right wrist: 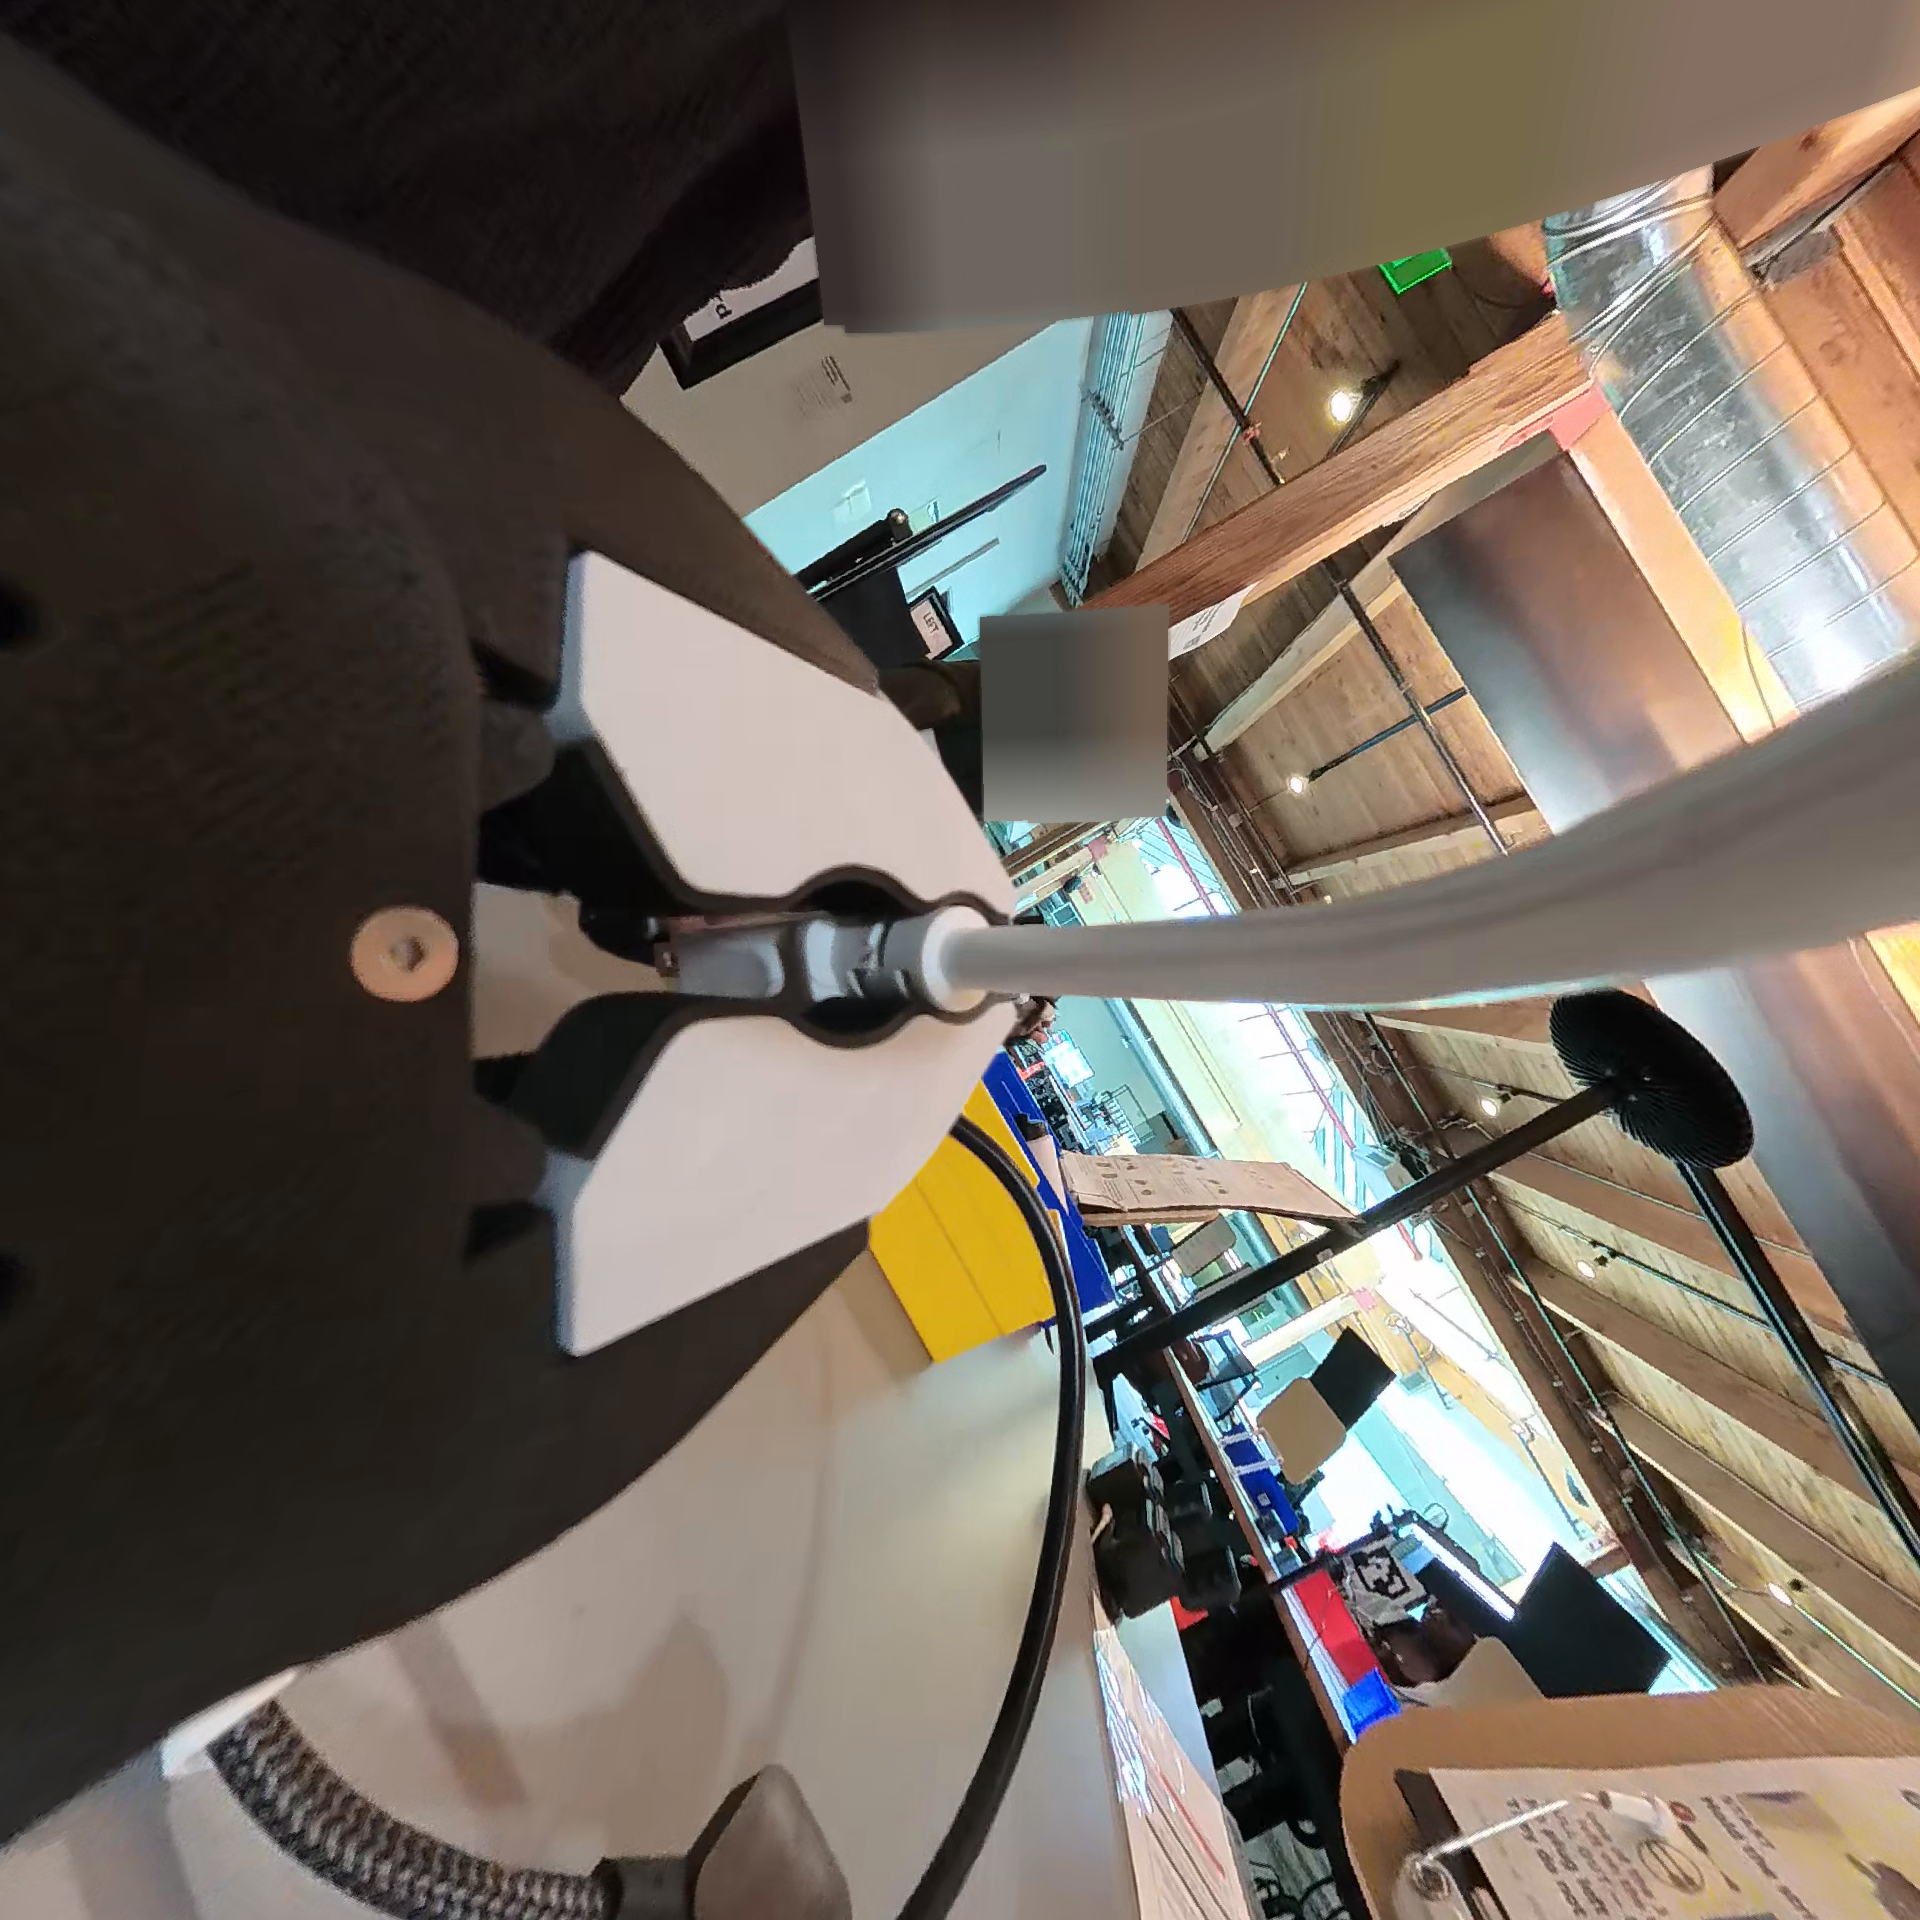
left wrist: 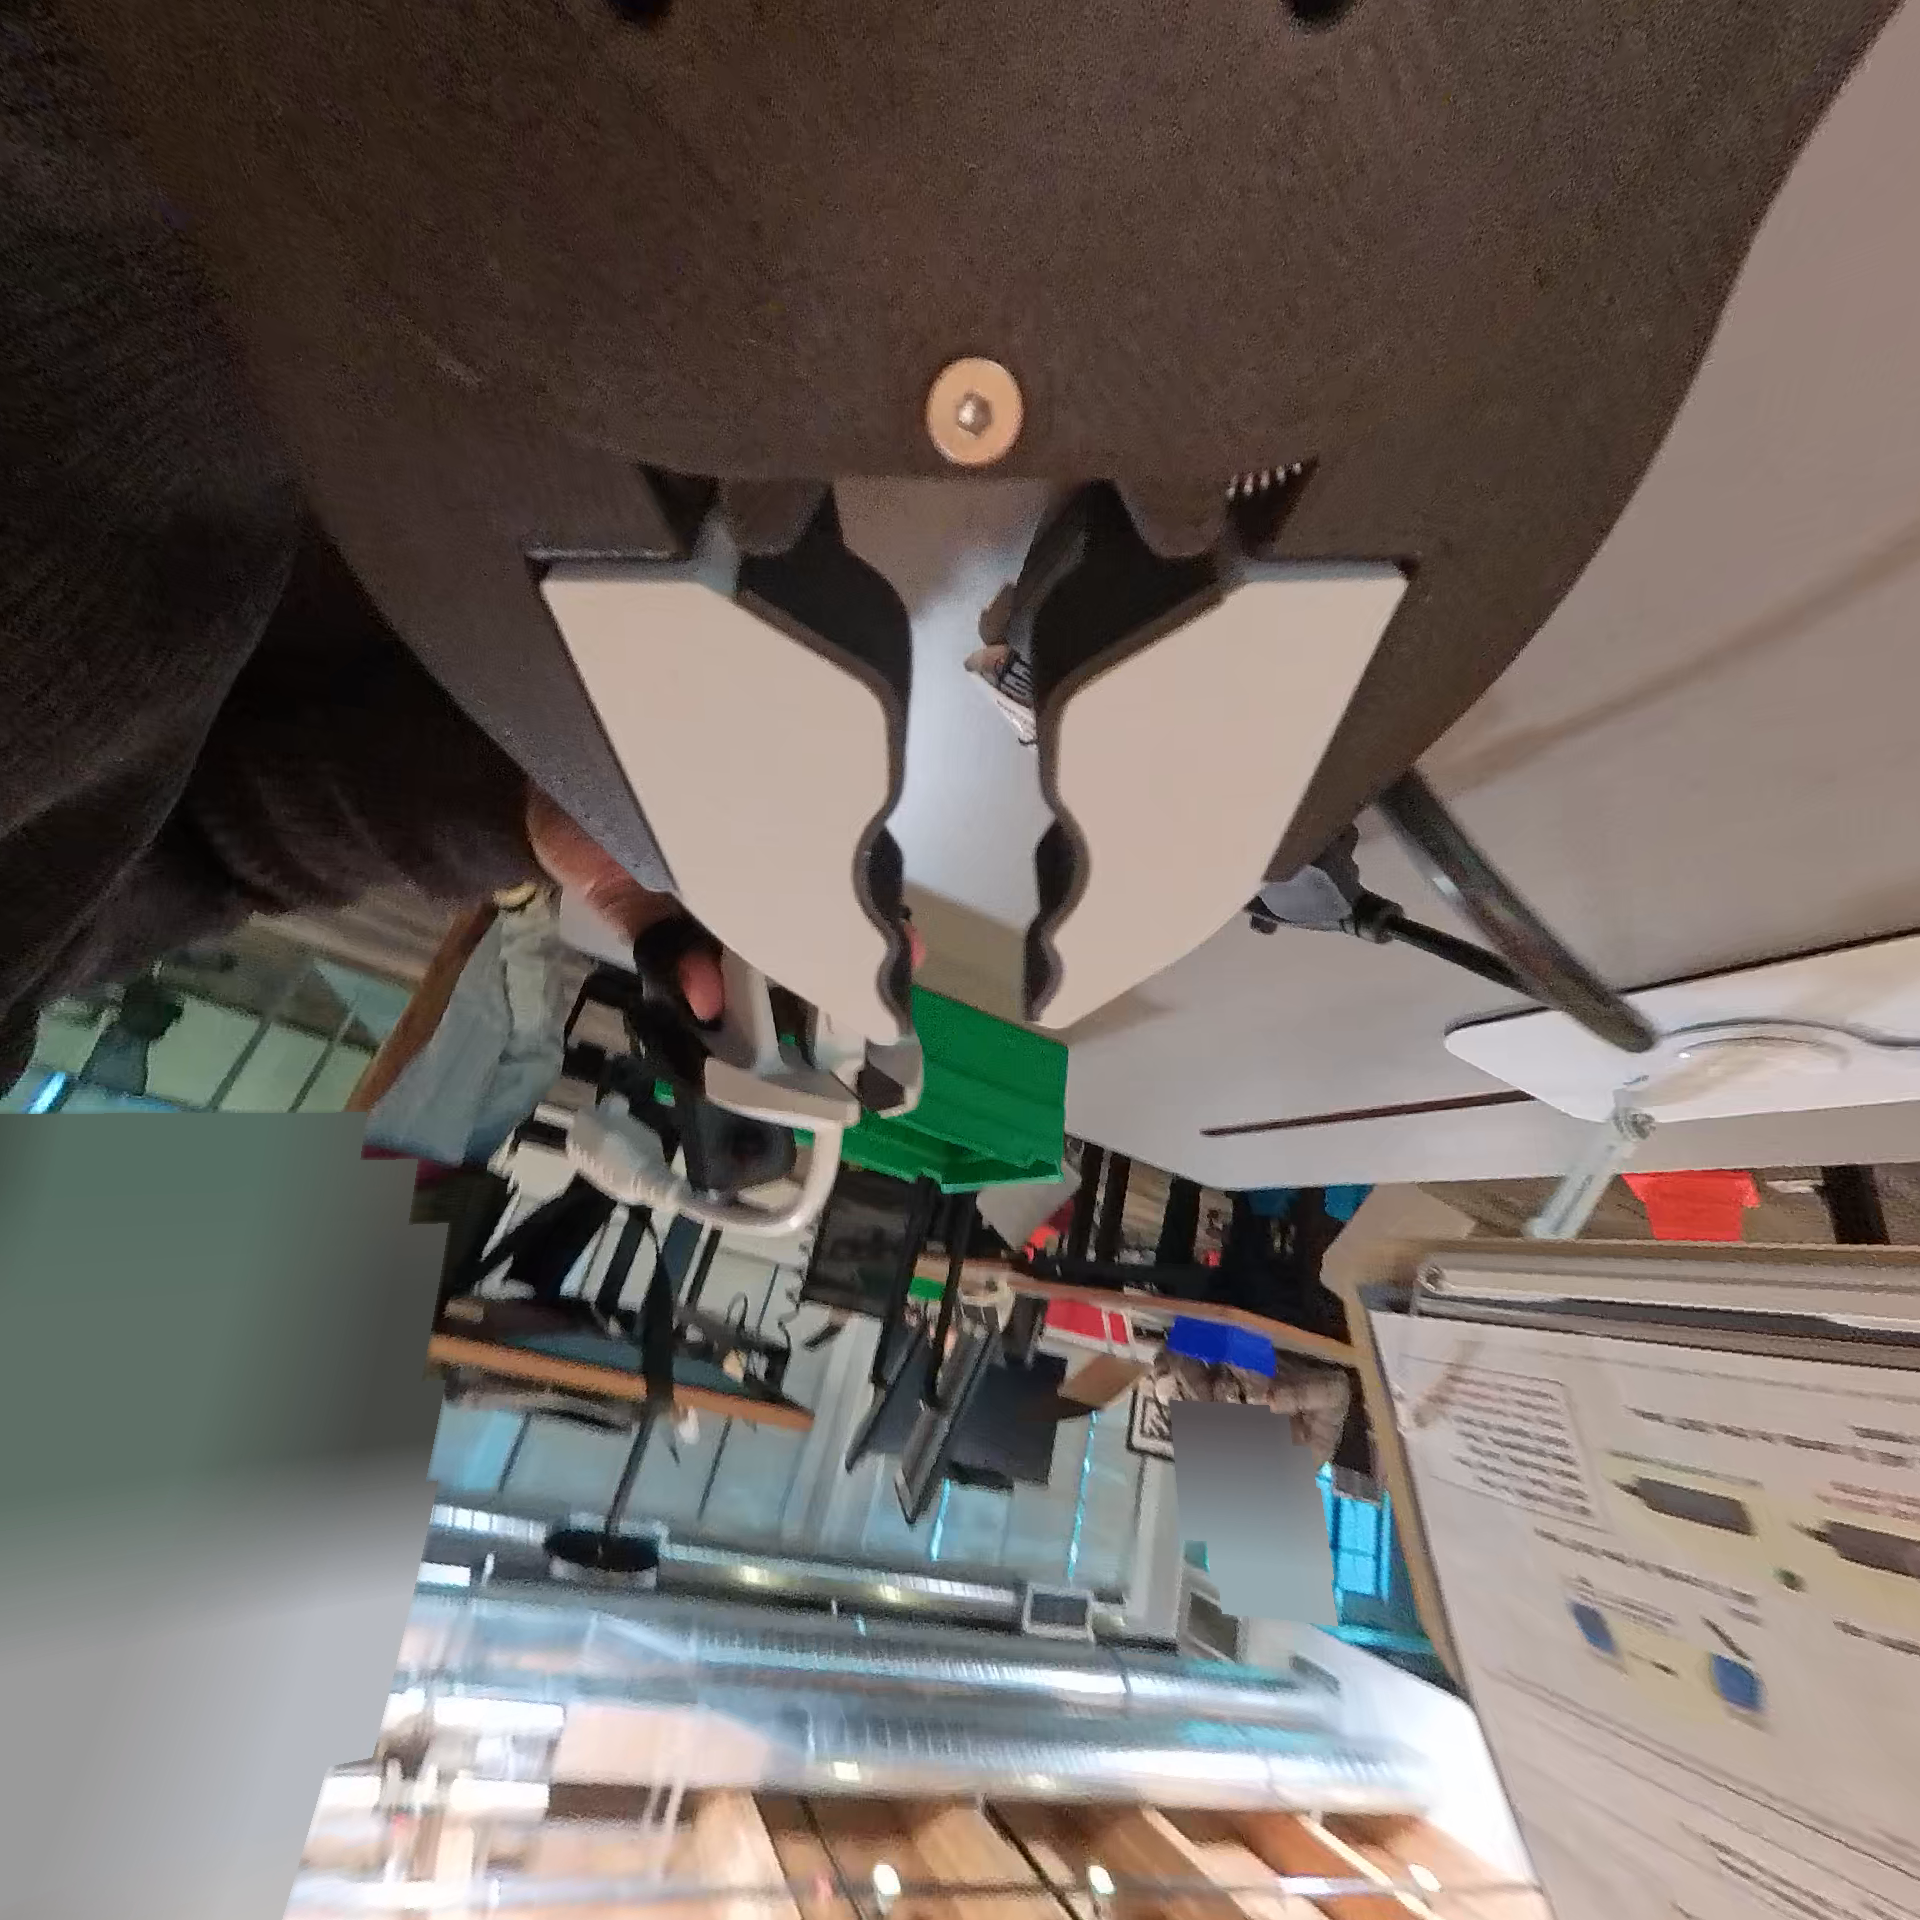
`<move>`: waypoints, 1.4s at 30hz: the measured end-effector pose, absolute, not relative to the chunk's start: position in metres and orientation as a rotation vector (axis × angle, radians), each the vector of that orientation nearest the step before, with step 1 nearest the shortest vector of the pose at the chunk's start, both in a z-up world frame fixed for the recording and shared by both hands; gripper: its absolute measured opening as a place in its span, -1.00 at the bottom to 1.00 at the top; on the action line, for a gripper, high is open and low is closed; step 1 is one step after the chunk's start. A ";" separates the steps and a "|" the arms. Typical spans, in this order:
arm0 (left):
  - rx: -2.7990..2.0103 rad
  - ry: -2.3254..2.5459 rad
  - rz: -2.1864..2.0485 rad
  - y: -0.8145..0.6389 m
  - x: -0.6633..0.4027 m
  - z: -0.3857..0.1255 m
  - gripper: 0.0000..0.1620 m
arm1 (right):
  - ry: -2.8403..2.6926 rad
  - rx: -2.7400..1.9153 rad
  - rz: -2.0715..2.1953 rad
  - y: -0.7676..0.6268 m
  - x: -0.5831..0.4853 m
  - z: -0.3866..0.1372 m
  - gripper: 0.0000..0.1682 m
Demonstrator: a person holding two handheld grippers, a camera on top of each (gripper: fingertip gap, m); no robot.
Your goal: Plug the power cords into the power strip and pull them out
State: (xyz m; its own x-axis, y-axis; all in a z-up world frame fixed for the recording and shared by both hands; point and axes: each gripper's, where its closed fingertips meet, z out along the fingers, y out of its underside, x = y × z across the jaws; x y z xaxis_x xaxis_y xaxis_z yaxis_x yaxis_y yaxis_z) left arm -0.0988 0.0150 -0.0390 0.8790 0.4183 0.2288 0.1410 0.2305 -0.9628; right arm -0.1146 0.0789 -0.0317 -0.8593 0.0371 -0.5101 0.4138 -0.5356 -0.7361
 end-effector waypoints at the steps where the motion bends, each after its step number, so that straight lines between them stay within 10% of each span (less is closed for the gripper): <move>1: -1.384 -0.473 0.221 0.024 -0.096 -0.044 -0.63 | 1.375 0.712 -2.466 0.078 -0.115 -0.033 -0.88; 8: -1.752 -0.251 0.599 0.071 -0.084 -0.086 -0.32 | 1.355 0.741 -2.394 0.066 -0.109 -0.041 -0.88; 20: -1.864 -0.117 0.918 0.078 -0.082 -0.093 -0.63 | 1.234 0.791 -2.276 0.057 -0.103 -0.049 -0.87; 42: -1.341 -0.658 -0.132 0.046 -0.097 -0.062 -0.68 | 1.469 0.814 -2.063 0.052 -0.108 -0.070 -0.67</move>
State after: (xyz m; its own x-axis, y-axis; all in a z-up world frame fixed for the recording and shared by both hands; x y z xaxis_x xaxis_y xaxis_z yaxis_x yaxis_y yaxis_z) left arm -0.0971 0.0461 -0.0616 0.8139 0.2767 0.5108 0.4522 0.2501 -0.8561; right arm -0.1076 0.0522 -0.0696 -0.7098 -0.0403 -0.7032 0.6778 -0.3108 -0.6663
